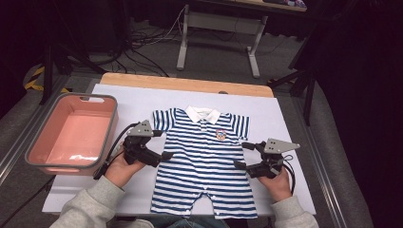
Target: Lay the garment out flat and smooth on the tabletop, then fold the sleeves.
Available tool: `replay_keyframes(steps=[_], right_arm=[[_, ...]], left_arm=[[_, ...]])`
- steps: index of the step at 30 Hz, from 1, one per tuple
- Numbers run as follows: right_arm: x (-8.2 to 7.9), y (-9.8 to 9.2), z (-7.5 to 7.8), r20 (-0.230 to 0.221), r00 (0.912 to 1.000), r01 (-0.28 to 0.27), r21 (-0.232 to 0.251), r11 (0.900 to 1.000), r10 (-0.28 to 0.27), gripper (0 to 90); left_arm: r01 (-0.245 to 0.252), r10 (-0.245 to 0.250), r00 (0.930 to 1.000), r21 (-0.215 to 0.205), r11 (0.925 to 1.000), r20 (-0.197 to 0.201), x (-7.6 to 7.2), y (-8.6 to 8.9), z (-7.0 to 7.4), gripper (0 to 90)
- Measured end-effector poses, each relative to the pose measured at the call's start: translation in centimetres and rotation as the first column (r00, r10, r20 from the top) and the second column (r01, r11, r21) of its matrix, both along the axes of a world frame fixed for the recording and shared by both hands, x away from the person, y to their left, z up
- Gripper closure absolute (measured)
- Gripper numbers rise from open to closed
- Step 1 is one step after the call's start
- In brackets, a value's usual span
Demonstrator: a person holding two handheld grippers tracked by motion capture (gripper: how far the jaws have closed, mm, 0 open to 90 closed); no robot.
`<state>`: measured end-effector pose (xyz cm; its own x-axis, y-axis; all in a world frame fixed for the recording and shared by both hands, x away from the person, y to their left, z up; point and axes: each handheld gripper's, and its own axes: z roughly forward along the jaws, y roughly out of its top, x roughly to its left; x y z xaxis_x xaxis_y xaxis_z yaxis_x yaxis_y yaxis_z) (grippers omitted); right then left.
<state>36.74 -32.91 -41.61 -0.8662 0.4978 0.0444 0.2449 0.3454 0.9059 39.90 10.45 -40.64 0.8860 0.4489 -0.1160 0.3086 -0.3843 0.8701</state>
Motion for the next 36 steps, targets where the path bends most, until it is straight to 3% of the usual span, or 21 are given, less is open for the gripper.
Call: replay_keyframes(steps=[4,11,15,17,22,24,28,30,33,36], right_arm=[[0.5,-0.5,-0.2,-0.011,0.9995,0.031,0.016,0.999,-0.031,11.7],[0.8,-0.8,-0.6,0.015,0.9960,0.089,0.005,0.996,-0.089,5.8],[1.0,-0.9,-0.9,0.016,0.9945,0.104,-0.004,0.995,-0.103,4.4],[1.1,-1.0,-1.2,0.015,0.9934,0.114,-0.011,0.993,-0.113,3.8],[1.3,-1.1,-1.4,0.018,0.9928,0.119,-0.017,0.993,-0.119,3.2],[1.5,-1.0,-1.7,0.013,0.9916,0.129,-0.033,0.991,-0.129,2.5],[1.5,-1.0,-2.0,0.005,0.9910,0.134,-0.046,0.990,-0.134,2.3],[1.5,-1.0,-2.0,0.004,0.9909,0.135,-0.047,0.990,-0.135,2.2],[1.5,-1.0,-2.0,0.015,0.9896,0.144,-0.053,0.988,-0.143,2.2],[1.4,-1.1,-2.1,0.021,0.9889,0.148,-0.055,0.987,-0.147,2.3]], left_arm=[[-0.048,0.048,0.9985,-0.004,0.9989,0.027,0.7,0.2,0.5,5.1],[-0.081,0.082,0.9964,-0.044,0.9957,0.022,2.0,0.4,0.9,3.2],[-0.093,0.093,0.9957,-0.062,0.9938,0.004,2.8,0.6,0.9,0.7],[-0.109,0.107,0.9939,-0.082,0.9907,-0.025,3.6,0.9,1.0,0.1],[-0.116,0.116,0.9932,-0.088,0.9894,-0.008,4.4,1.0,1.2,0.0],[-0.117,0.115,0.9931,-0.093,0.9888,-0.025,4.9,1.0,1.3,0.0],[-0.130,0.130,0.9915,-0.065,0.9893,-0.007,5.4,1.0,1.2,0.0],[-0.154,0.154,0.9881,-0.032,0.9876,0.001,5.7,0.9,1.1,0.2],[-0.163,0.164,0.9864,-0.026,0.9862,0.012,6.1,1.1,0.8,0.2],[-0.187,0.187,0.9812,-0.001,0.9824,0.048,6.2,1.0,0.6,0.3]])
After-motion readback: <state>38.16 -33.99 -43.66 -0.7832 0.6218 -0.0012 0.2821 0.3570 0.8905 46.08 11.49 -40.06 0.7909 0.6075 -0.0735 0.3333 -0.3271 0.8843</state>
